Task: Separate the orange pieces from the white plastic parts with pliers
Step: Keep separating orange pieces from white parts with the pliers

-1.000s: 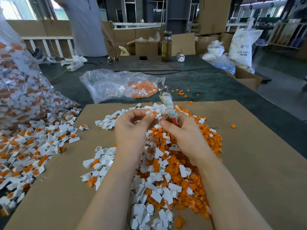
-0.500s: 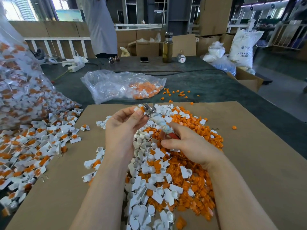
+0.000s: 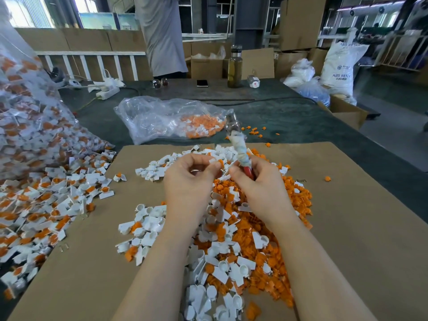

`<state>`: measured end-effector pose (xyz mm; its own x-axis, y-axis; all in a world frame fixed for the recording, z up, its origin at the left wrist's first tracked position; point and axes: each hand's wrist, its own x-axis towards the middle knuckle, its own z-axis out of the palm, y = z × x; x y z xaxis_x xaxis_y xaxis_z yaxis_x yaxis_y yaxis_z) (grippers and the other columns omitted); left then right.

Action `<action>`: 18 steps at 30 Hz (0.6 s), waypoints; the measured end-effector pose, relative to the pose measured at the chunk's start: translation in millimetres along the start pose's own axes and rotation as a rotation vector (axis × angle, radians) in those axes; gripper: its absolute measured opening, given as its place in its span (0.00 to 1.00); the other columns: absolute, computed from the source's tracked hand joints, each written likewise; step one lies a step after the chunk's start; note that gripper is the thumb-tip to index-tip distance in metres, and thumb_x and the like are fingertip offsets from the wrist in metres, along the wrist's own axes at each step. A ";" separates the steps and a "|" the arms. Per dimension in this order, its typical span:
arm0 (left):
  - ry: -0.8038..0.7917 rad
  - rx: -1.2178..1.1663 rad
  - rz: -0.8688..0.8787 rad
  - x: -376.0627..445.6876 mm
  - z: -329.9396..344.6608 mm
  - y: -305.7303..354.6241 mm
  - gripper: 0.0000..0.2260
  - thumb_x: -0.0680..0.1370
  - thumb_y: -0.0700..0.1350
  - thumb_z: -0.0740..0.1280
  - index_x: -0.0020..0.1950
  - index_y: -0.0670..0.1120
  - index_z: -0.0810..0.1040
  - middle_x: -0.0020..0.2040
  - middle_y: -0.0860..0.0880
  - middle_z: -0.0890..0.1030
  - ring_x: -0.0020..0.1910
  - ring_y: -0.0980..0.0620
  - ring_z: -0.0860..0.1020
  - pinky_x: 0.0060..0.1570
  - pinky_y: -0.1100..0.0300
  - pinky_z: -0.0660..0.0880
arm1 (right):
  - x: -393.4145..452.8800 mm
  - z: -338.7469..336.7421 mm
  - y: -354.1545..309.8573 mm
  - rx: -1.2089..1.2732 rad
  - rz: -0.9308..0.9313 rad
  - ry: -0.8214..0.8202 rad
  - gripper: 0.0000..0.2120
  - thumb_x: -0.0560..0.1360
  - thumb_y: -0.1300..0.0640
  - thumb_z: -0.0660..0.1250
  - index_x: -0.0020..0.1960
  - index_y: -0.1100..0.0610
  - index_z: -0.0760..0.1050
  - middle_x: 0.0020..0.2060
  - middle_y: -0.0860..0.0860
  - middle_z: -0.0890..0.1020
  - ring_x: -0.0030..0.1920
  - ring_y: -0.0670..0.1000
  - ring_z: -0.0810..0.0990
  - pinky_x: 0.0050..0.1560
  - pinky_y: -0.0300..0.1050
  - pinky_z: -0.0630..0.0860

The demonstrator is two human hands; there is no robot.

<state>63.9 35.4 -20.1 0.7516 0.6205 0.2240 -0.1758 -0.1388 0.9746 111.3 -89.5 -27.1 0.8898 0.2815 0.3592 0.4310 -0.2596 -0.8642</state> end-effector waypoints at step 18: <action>-0.003 0.168 0.070 -3.4 6.3 -1.5 0.06 0.73 0.44 0.76 0.41 0.53 0.81 0.37 0.56 0.84 0.38 0.58 0.82 0.40 0.65 0.79 | 1.4 5.9 -0.6 0.000 0.000 0.050 0.07 0.78 0.51 0.66 0.43 0.51 0.76 0.27 0.39 0.75 0.30 0.40 0.73 0.30 0.31 0.69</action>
<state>65.7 28.6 -22.3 0.7434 0.6023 0.2907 -0.1188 -0.3088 0.9437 111.3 -83.5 -28.1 0.8961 0.2354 0.3764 0.4312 -0.2593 -0.8642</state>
